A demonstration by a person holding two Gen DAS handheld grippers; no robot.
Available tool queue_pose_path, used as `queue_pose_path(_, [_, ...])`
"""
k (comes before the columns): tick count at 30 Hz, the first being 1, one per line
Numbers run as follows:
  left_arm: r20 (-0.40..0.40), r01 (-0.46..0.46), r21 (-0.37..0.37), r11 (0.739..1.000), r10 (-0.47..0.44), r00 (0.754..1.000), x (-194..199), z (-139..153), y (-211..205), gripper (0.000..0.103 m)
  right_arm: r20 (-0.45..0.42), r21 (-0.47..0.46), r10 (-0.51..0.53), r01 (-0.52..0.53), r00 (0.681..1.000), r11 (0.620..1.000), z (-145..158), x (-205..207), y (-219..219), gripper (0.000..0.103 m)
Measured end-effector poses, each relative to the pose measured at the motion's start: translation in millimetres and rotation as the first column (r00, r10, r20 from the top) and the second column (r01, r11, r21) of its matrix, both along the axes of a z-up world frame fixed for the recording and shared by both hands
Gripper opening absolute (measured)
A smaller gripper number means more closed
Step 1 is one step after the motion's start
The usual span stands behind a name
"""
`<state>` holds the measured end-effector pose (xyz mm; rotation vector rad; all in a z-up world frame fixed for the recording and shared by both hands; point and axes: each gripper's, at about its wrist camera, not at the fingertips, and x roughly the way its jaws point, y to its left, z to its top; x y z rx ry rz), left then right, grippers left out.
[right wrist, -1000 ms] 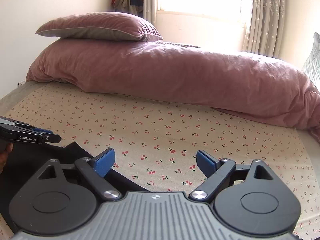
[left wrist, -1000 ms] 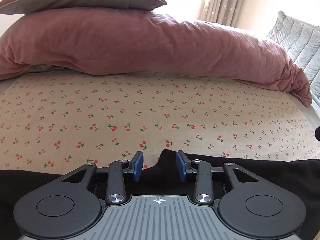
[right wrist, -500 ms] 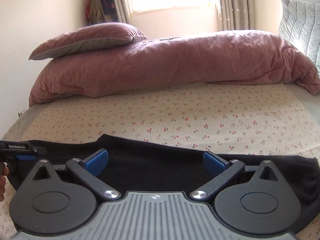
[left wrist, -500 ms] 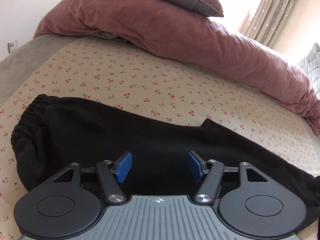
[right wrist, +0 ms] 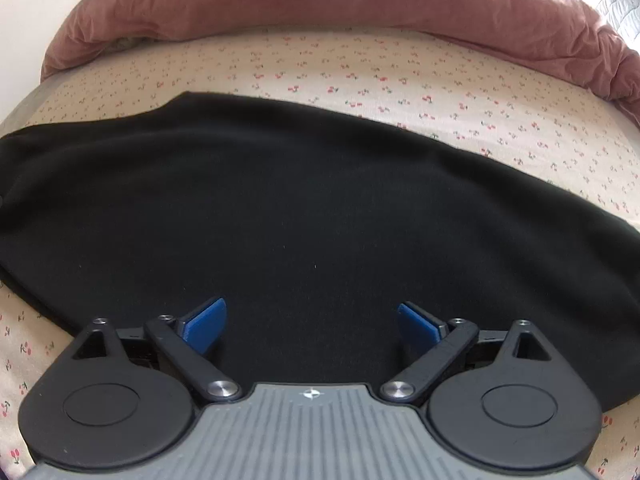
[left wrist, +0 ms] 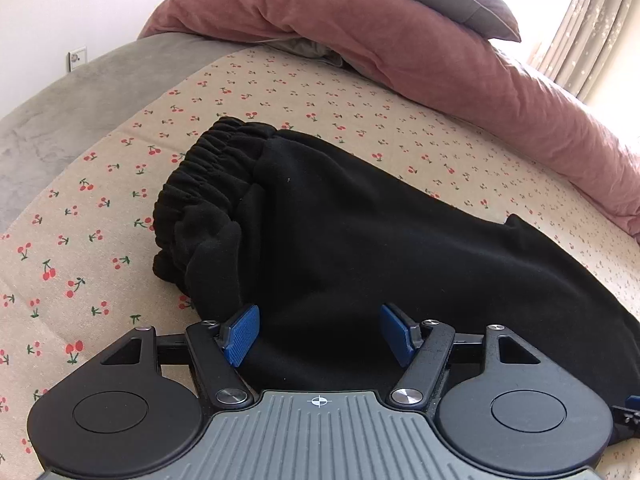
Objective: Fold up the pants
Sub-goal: 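Pinch and release the cuff with the left gripper to straighten it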
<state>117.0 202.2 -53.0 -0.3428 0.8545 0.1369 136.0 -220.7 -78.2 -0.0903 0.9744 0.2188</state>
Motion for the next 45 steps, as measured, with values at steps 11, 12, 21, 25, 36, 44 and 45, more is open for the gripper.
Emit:
queue_pose_path(11, [0.09,-0.198,-0.145,0.969,0.213,0.973,-34.6,27.4,74.1,0.088,-0.011,-0.072,0.056,-0.057,0.998,0.996,-4.6,-20.0,-14.4,0.08])
queue_pose_path(12, [0.073,-0.203,-0.177,0.963,0.219,0.973,-34.8,23.6,78.9,0.087,-0.003,-0.08,0.053,-0.053,0.999,0.995,-2.7,-21.0,-11.1,0.08])
queue_pose_path(21, [-0.051,-0.104,-0.263,0.959,0.094,0.994,-15.2,-20.5,48.5,0.088,0.114,-0.063,0.212,-0.205,0.971,0.977,13.8,-42.7,50.7,0.058])
queue_pose_path(25, [-0.006,-0.038,-0.19,0.981,0.038,0.999,-1.9,-28.7,31.4,0.088,0.09,-0.073,0.251,-0.245,0.964,0.967,5.3,-38.1,75.1,0.058])
queue_pose_path(36, [0.106,-0.145,-0.076,0.987,0.152,0.983,-2.1,-20.8,20.7,0.019,0.055,-0.102,0.269,-0.263,0.961,0.959,-2.8,-31.4,82.8,0.06])
queue_pose_path(44, [0.137,-0.168,-0.03,0.985,0.171,0.976,-13.2,-9.7,15.1,0.017,0.055,-0.11,0.279,-0.272,0.959,0.956,-3.5,-25.6,79.9,0.06])
queue_pose_path(45, [0.117,-0.159,-0.018,0.987,0.16,0.98,-10.0,-14.3,16.0,0.018,0.055,-0.108,0.28,-0.273,0.959,0.956,-3.4,-25.5,79.3,0.061])
